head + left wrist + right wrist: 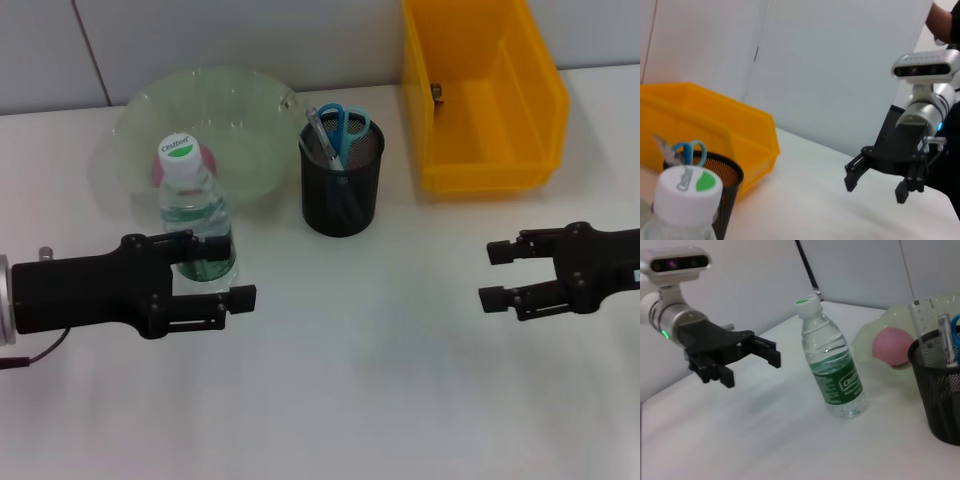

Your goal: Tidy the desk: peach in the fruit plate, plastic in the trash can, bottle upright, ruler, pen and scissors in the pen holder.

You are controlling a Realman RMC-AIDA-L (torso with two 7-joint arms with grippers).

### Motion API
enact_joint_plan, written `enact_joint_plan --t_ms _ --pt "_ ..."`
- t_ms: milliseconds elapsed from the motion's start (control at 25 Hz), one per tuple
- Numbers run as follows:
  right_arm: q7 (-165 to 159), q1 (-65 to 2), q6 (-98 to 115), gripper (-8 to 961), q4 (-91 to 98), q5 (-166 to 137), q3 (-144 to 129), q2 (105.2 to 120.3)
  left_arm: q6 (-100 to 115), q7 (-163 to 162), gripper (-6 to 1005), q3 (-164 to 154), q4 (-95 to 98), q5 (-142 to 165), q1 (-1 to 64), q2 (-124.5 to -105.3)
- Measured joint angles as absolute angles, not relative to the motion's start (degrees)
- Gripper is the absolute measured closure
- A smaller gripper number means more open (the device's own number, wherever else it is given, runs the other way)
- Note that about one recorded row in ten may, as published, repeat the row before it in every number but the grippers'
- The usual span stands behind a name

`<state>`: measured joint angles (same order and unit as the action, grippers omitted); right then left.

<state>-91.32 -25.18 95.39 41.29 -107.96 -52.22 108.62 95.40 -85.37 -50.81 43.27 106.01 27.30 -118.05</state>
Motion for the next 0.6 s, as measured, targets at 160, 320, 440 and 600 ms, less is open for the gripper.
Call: enact_joint_plan --t_ms 160,320,440,600 --pt "-91.25 -25.33 96.89 121 41.7 -107.83 -52.1 108.43 95.57 -86.45 201 -50.8 43.24 106.25 26.95 -118.03" --pt "-91.46 -26.06 96.67 121 41.37 -108.1 -52.07 109.5 95.89 -85.99 201 -50.93 43.31 106.27 26.88 -118.03" --pt "-92.02 -26.38 96.66 121 41.27 -108.23 -52.05 110.16 96.23 -85.87 201 -51.19 43.6 106.44 27.07 -117.96" --pt "-92.14 -26.52 96.67 121 41.13 -108.28 -52.06 110.76 97.49 -85.74 201 -51.3 43.75 107.25 27.26 -117.55"
